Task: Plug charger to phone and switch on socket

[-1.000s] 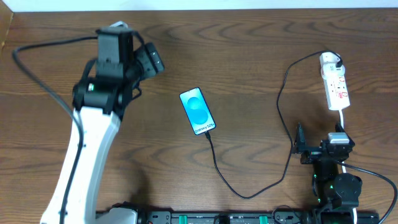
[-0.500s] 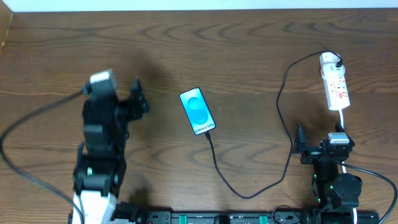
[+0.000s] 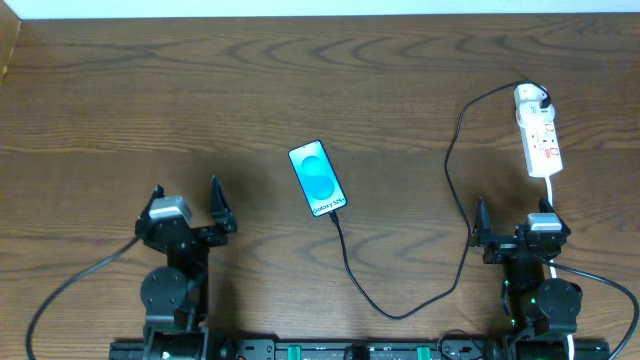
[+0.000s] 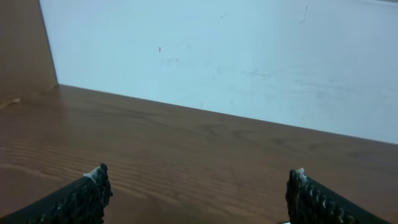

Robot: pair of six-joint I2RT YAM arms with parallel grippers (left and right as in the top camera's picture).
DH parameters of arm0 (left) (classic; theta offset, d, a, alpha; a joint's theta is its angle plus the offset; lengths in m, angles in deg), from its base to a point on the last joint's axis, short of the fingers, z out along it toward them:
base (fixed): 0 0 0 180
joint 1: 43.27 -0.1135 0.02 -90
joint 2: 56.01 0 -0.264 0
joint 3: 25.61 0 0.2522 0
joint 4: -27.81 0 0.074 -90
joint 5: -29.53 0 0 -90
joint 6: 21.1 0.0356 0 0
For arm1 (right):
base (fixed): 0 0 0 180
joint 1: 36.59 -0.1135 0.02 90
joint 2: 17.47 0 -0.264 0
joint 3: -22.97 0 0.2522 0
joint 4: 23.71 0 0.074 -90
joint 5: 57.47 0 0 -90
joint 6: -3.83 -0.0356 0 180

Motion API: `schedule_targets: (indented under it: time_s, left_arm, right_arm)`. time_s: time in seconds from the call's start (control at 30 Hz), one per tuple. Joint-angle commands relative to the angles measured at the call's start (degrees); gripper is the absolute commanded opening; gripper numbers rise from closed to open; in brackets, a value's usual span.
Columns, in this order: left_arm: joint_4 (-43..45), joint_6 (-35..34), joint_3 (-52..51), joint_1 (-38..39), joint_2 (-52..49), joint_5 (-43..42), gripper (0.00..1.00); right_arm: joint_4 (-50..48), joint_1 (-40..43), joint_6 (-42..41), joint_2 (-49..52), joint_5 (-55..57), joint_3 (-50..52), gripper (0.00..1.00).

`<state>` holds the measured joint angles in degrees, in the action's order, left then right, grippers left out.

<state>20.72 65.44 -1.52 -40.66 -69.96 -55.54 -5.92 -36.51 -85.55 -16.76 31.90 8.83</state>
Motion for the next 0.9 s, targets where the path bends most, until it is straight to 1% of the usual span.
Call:
schedule_targets:
  time_s: [0.0, 0.27, 0.57, 0.87]
  left_arm:
    - [0.3, 2.6, -3.6, -0.3, 4.5, 2.0, 0.91]
    - [0.3, 3.7, -10.1, -0.3, 10.7, 2.2, 0.91]
    - [-9.9, 3.8, -10.1, -0.3, 13.9, 2.2, 0.91]
    - [-10.3, 3.8, -10.1, -0.3, 13.9, 1.8, 0.91]
  right_arm:
    - [0.3, -0.9, -0.3, -0.4, -0.4, 0.1, 0.99]
    - [0.3, -0.9, -0.3, -0.4, -0.4, 0.1, 0.99]
    - [0.3, -0.9, -0.3, -0.4, -0.4, 0.1, 0.99]
    - [0.3, -0.9, -0.3, -0.4, -0.4, 0.1, 0.99]
